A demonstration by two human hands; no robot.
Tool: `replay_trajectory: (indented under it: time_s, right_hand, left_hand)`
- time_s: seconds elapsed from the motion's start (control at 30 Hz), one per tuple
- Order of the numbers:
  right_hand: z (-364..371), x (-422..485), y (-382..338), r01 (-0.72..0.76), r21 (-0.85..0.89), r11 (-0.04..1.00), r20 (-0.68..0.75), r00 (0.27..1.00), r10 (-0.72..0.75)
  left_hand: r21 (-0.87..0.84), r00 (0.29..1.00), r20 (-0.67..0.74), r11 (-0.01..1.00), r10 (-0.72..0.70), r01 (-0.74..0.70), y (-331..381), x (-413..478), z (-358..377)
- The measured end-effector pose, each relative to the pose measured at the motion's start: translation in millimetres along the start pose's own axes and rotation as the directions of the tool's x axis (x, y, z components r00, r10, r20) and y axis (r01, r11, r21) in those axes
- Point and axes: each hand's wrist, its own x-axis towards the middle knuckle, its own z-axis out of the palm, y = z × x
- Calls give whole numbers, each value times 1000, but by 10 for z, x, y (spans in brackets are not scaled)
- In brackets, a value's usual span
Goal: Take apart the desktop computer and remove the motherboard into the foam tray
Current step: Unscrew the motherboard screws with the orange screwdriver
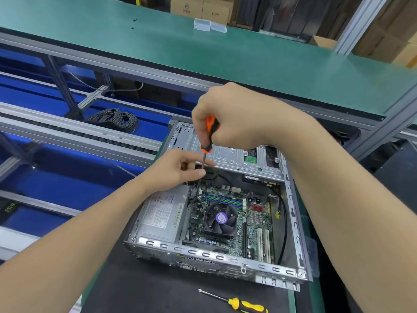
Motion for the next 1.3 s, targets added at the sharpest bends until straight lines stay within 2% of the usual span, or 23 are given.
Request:
replay_trajectory:
  time_s: [0.13,0.2,0.33,0.43,0.6,0.77,1.17,1.3]
  right_hand:
    - [95,22,13,17,15,1000,1,1000,-17]
    - [176,38,64,1,56,998,-109,994,5]
    - [390,115,71,-106,-19,994,-341,935,93]
    - [483,141,55,-83,226,971,-402,900,170]
    - [605,101,84,-93,405,909,-394,880,266]
    - [832,64,105,-105,352,930,-362,901,239]
    - [624,31,240,-150,372,916,-411,858,307]
    - [555,-7,253,-154,410,899,-414,847,334]
  left_hand:
    - [39,1000,-2,999,27,-27,30,-17,8]
    - [65,999,-50,998,13,-9,36,-7,28]
    - [40,986,-165,999,-28,35,34,44,47]
    - [41,981,-189,998,-30,39,-1,61,58]
    - [87,975,-221,995,-29,49,-90,84,61]
    - [110,977,-213,993,-8,33,-102,95,57]
    - [132,996,-81,991,21,-10,-55,64,42]
    - [106,1000,4,994,14,-14,-37,45,20]
